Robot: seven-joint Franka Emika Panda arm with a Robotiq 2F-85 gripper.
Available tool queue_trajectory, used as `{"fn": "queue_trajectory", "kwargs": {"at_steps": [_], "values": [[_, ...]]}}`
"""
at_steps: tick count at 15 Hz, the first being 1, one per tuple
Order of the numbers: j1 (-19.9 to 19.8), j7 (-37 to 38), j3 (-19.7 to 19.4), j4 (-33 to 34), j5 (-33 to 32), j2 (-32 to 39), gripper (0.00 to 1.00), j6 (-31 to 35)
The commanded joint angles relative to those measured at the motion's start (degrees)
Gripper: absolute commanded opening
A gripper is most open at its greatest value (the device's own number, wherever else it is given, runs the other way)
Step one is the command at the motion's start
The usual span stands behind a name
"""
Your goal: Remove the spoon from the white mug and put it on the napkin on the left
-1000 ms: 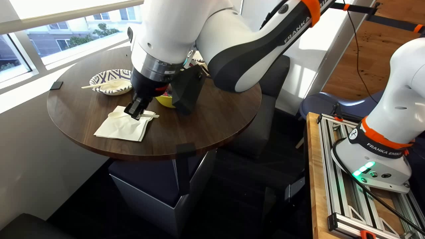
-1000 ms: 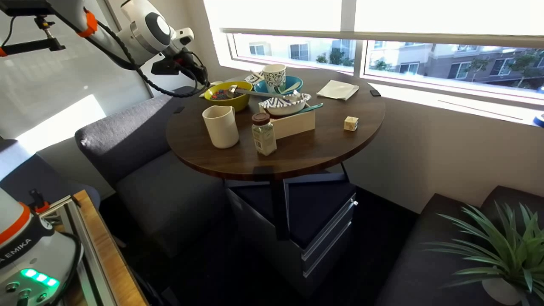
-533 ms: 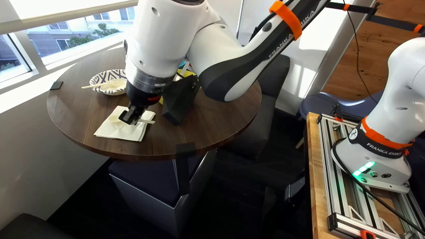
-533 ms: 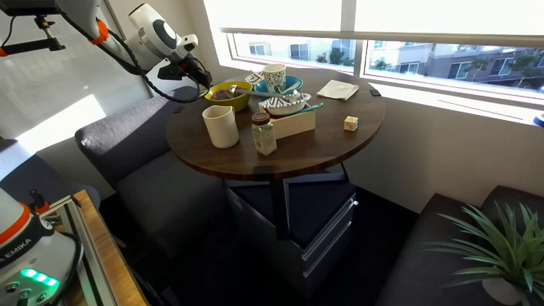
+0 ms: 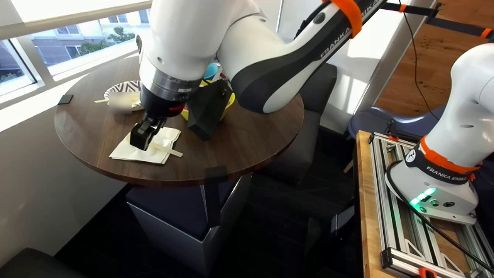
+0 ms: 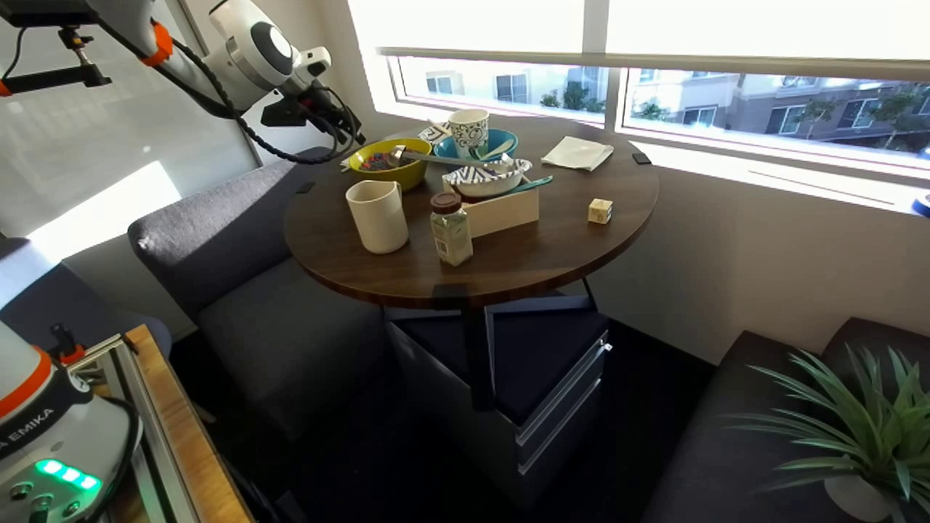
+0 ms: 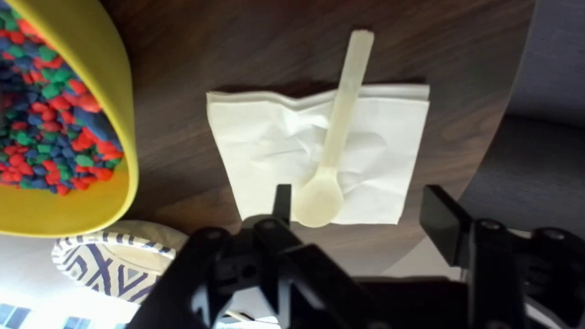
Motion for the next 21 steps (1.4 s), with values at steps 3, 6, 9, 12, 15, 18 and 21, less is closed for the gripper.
{"fn": "queue_trajectory", "kwargs": {"at_steps": [3, 6, 9, 12, 15, 18, 21], "values": [[-4.4, -20.2, 7.1, -8.3, 20.7, -12.1, 1.0, -8.2], [-3.8, -30.3, 6.7, -12.3, 33.4, -19.9, 1.0, -17.7], [-4.8, -33.8, 4.3, -17.3, 36.2, -28.4, 1.0, -24.1], [-6.9, -38.4, 0.6, -23.1, 38.6, -36.6, 1.0, -26.1], [-9.3, -43.3, -4.1, -27.8, 40.4, -43.2, 1.0, -27.8], [-12.1, -46.0, -8.1, -30.8, 39.6, -47.9, 1.0, -28.5], [-12.8, -46.8, -8.7, -29.3, 38.9, -46.6, 1.0, -28.1]]}}
